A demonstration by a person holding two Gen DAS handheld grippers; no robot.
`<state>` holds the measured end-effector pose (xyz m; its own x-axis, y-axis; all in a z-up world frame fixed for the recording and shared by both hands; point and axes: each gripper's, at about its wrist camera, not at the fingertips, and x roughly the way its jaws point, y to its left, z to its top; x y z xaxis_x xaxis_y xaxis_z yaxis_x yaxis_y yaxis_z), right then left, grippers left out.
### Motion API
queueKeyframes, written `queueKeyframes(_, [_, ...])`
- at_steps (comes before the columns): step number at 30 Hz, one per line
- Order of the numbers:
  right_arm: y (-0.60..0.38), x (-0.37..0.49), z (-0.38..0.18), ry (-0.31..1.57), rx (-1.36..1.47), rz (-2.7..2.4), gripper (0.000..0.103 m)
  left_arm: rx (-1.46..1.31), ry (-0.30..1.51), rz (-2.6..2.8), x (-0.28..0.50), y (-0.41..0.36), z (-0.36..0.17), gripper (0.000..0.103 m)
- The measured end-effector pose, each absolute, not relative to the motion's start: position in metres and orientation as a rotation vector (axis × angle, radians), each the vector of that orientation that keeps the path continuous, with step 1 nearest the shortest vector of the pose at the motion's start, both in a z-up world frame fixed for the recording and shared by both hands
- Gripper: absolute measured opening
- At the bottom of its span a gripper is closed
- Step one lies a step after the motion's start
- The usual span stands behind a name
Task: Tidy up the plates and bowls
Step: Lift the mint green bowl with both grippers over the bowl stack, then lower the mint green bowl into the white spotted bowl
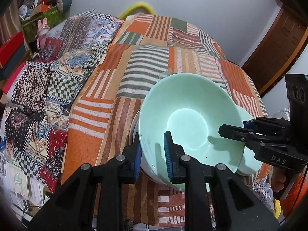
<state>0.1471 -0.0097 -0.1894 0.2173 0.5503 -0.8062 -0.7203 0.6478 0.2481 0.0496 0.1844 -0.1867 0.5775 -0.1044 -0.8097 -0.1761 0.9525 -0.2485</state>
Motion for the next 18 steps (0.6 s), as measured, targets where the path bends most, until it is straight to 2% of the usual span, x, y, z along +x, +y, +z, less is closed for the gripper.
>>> queueKeyframes(18, [0.0, 0.147, -0.206, 1.083, -0.232, 0.875, 0.019, -0.322, 1.028, 0.056, 0.055, 0.187, -0.22, 0.021])
